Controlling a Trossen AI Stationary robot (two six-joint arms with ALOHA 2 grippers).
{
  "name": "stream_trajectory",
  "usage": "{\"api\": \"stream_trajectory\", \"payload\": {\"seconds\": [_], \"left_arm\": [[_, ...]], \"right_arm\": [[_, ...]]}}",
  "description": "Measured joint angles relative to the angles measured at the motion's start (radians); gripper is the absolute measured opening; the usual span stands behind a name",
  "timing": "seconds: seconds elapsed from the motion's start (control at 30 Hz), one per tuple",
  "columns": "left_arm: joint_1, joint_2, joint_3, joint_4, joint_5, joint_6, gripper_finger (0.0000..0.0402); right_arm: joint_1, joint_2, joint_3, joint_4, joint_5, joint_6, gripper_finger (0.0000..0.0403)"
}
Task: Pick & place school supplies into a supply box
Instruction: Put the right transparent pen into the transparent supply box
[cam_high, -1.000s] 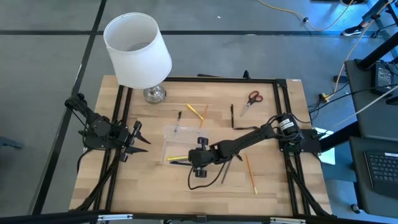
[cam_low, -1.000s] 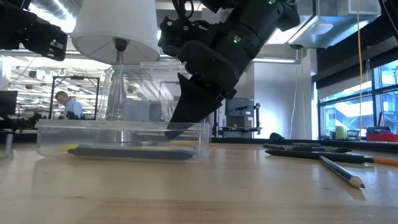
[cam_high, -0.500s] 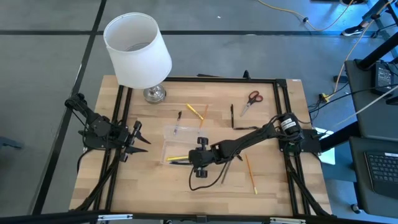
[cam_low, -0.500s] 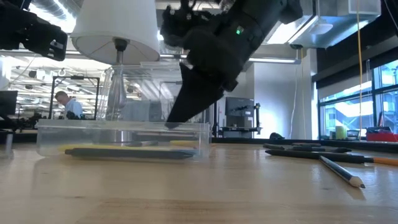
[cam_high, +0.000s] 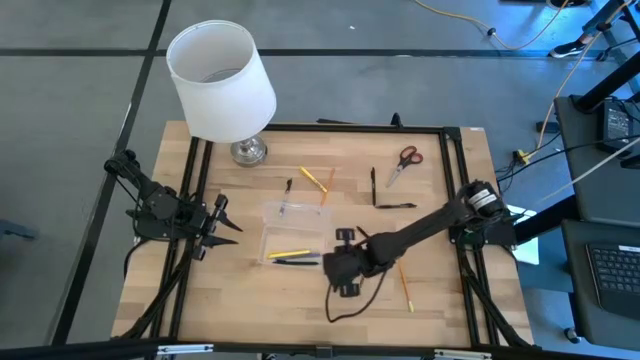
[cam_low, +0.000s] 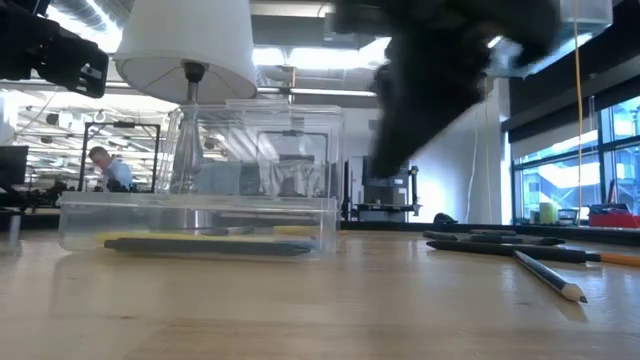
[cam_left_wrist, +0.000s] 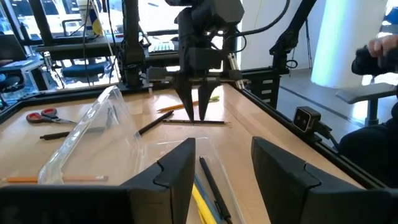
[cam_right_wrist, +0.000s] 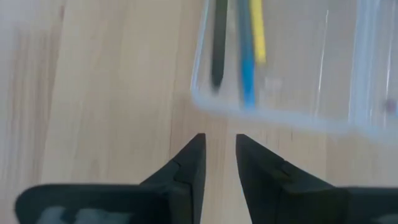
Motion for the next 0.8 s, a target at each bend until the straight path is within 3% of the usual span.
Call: {"api": "stream_trajectory", "payload": {"seconds": [0.23, 0.43, 0.8], "left_arm": [[0.000, 0.000, 0.000, 0.000, 0.000, 0.000, 0.0150], [0.000, 0.000, 0.000, 0.000, 0.000, 0.000, 0.0150], [0.000, 0.000, 0.000, -0.001, 0.000, 0.017, 0.0152]], "right_arm": [[0.059, -0.067, 0.000, -0.237, 0.015, 0.115, 0.0092], [0.087, -0.167, -0.012, -0.375, 0.100, 0.214, 0.0092], [0.077, -0.468, -0.294, -0.381, 0.141, 0.298, 0.0092]]}}
